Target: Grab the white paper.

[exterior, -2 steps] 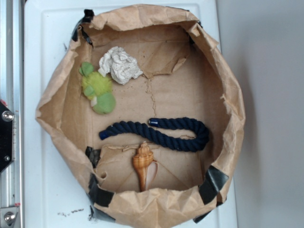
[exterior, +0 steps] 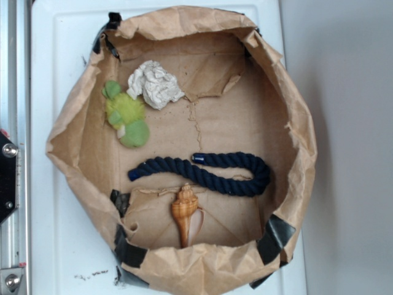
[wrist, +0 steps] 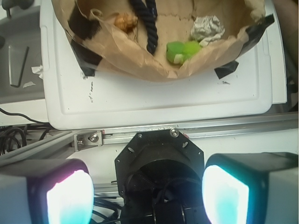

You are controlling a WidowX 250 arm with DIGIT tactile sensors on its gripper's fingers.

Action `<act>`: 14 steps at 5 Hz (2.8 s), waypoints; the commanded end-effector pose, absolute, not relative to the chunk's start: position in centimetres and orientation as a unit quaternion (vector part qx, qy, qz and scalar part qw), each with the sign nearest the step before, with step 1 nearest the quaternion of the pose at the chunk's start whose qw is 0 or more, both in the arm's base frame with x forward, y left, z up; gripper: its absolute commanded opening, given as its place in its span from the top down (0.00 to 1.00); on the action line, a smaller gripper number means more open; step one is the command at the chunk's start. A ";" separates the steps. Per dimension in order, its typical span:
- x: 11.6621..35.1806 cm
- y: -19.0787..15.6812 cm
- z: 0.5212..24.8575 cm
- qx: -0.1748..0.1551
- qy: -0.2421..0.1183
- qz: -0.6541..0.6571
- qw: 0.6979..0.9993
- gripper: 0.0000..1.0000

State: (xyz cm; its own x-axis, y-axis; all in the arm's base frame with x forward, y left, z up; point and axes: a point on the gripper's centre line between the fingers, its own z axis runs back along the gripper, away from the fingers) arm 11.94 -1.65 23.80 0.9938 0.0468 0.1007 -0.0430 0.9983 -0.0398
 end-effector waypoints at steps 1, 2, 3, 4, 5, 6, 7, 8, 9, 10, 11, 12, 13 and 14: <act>20.7 -0.1 22.9 -0.038 -0.121 0.057 0.990 0.00; 24.8 1.6 22.8 -0.070 -0.146 0.041 0.986 0.00; 28.7 4.3 22.1 -0.040 -0.180 0.040 0.982 0.00; 30.8 5.6 19.6 -0.028 -0.161 0.040 0.986 0.00; 27.1 5.3 16.2 -0.031 -0.155 0.018 0.987 0.00; 25.7 4.9 14.6 -0.018 -0.150 0.007 0.988 0.00; 25.5 5.8 13.2 0.016 -0.124 0.012 0.992 0.00; 25.5 5.8 13.2 0.016 -0.124 0.012 0.992 0.00; 25.5 5.8 13.2 0.016 -0.124 0.012 0.992 0.00; 25.5 5.8 13.2 0.016 -0.124 0.012 0.992 0.00; 25.5 5.8 13.2 0.016 -0.124 0.012 0.992 0.00; 27.0 6.5 11.8 0.024 -0.130 0.020 0.991 0.00; 28.2 7.0 10.3 0.035 -0.128 0.013 0.991 0.00; 28.2 7.5 10.2 0.032 -0.139 0.001 0.990 0.00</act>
